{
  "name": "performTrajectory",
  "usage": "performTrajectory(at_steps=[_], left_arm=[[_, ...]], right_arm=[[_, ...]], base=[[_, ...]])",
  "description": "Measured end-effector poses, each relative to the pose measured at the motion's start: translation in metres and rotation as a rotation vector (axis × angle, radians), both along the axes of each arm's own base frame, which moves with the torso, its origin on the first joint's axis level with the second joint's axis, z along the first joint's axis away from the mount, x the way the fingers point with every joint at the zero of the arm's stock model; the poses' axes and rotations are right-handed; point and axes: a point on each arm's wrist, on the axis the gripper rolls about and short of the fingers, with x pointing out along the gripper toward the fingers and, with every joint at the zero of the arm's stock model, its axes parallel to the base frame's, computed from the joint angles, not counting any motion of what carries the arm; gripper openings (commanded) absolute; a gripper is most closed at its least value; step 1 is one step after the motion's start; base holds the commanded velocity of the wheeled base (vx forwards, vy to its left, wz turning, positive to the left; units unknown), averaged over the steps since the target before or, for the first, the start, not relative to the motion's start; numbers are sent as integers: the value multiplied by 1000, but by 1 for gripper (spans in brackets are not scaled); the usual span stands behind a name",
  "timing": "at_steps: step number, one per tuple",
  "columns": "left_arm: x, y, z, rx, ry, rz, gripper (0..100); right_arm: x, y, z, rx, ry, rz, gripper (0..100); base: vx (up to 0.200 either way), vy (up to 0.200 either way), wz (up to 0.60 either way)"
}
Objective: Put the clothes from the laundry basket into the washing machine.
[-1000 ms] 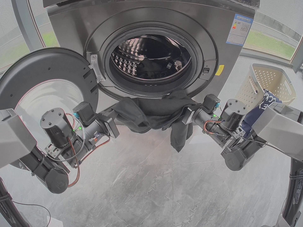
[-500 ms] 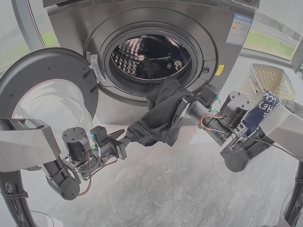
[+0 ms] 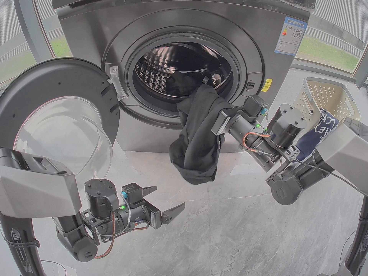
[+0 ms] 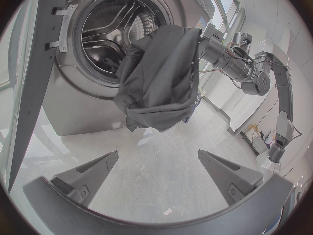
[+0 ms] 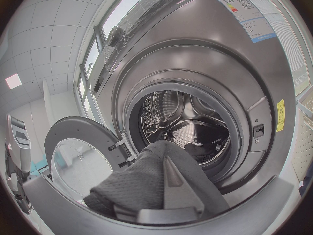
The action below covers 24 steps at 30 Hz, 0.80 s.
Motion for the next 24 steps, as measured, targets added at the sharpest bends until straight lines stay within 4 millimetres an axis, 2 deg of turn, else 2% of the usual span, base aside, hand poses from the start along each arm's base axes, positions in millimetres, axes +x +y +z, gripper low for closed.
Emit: performTrajectory(at_steps=[9,20,24], left_arm=[[6,-6,7,-23,-40,-9,100],[41,-32,44,-153,-223,-12,100],[48,-44,53,-186,-268,-31,100]], right_arm=[[-1,3,0,1,1,5,0],[-9,12,-5,-3,21,15,0],[-12,17,-9,-10,31,28,0]], base=[[0,0,0],[0,0,0],[0,0,0]])
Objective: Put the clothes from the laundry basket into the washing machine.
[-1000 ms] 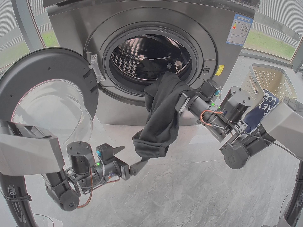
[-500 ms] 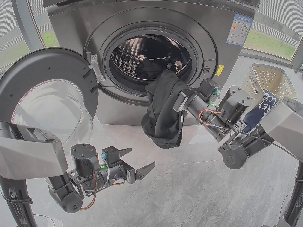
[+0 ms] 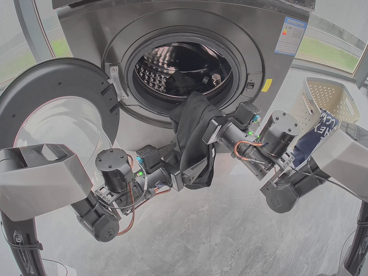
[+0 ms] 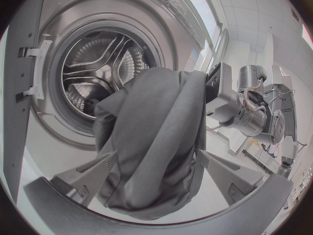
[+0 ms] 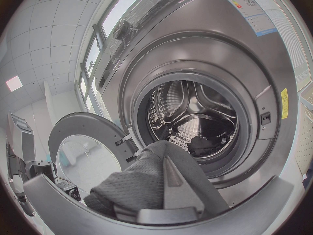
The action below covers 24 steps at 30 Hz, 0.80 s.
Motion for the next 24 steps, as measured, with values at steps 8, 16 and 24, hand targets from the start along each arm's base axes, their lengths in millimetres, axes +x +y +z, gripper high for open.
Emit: performTrajectory(at_steps=[8,16,24], left_arm=[[-2,-18,2,-14,-23,-52,100],[9,-24,-9,-9,-17,-42,100],[6,-25,-18,18,0,-41,100]], right_arm=[[-2,7,-7,-7,14,7,0],[-3,9,-11,-13,24,9,0],[0,6,-13,-16,28,-2,0]], base=[[0,0,0],[0,0,0],[0,0,0]])
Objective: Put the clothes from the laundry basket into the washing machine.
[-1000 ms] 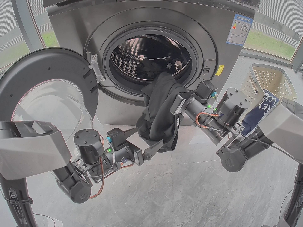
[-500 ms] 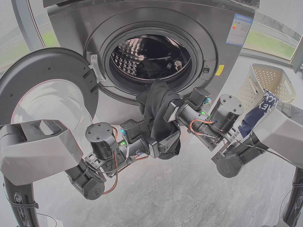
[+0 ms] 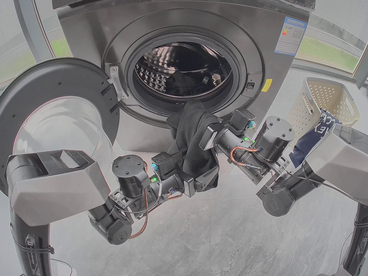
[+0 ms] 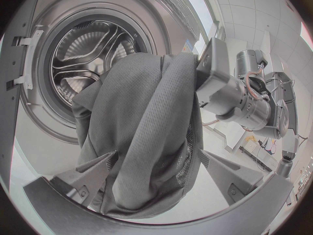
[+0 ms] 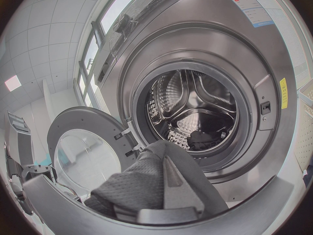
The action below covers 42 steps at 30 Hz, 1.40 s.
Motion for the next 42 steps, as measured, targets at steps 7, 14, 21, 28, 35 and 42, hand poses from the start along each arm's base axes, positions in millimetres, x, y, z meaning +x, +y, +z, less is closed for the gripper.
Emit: performTrajectory(at_steps=[7,14,21,28,35,42], left_arm=[[-9,3,1,11,14,-10,100],[-15,-1,5,3,14,-48,100],[-9,-2,8,-9,-1,-30,100],[12,-7,2,-30,-20,13,100],[36,-7,-7,-48,-37,76,100],[53,-2,-13,-64,-48,130,100]], right_arm=[[2,-1,0,1,-1,-5,0],[2,-1,-2,-2,4,-6,0],[1,0,-2,-4,6,-3,0],[-4,1,-4,-9,13,8,0],[-15,1,-5,-19,26,25,0],[-36,9,-1,-22,41,52,0]], base=[[0,0,0],[0,0,0],[0,0,0],[0,0,0],[0,0,0],[0,0,0]])
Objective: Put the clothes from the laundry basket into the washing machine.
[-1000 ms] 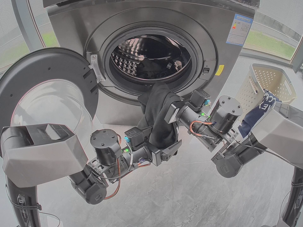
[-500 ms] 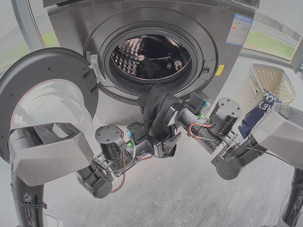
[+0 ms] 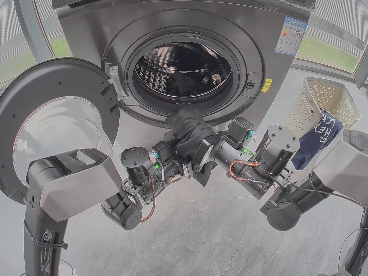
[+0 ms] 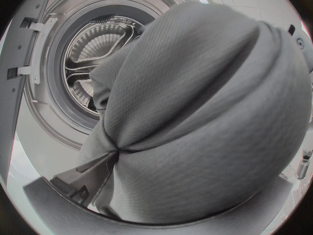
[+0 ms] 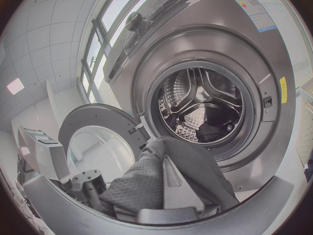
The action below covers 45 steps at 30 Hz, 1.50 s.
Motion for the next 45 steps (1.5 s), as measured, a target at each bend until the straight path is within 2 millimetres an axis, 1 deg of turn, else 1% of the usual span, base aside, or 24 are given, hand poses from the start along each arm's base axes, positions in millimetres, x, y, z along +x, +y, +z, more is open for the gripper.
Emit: performTrajectory(at_steps=[3,4,9,13,17,20,24,28,31,35,36,41,45], left_arm=[[3,0,-1,-5,-2,17,100],[4,0,-1,-6,-4,19,0],[8,-1,1,-26,-12,45,0],[12,0,5,-47,-22,67,0],[16,3,10,-74,-24,86,0],[17,7,16,-92,-29,101,0],[15,11,27,-111,-42,106,0],[9,12,37,-120,-50,100,0],[2,13,44,-124,-51,93,0],[-3,14,49,-127,-55,89,0],[-3,14,50,-127,-56,88,0],[-8,14,54,-129,-57,84,0],[-14,16,56,-124,-49,81,0]], right_arm=[[-7,4,2,2,-1,17,0],[-9,5,3,3,-1,20,0],[-12,6,5,7,-3,22,0],[-13,2,4,2,3,16,0],[-12,-8,2,-10,18,-5,0],[-6,-23,0,-19,31,-49,0],[0,-40,-5,-32,55,-94,0],[3,-49,-14,-52,87,-121,0],[7,-53,-20,-58,99,-136,0],[9,-52,-23,-61,104,-148,0],[8,-51,-24,-63,103,-148,100],[7,-51,-22,-64,100,-144,100],[1,-55,-23,-83,104,-134,100]], base=[[0,0,0],[0,0,0],[0,0,0],[0,0,0],[0,0,0],[0,0,0],[0,0,0],[0,0,0],[0,0,0],[0,0,0],[0,0,0],[0,0,0],[0,0,0]])
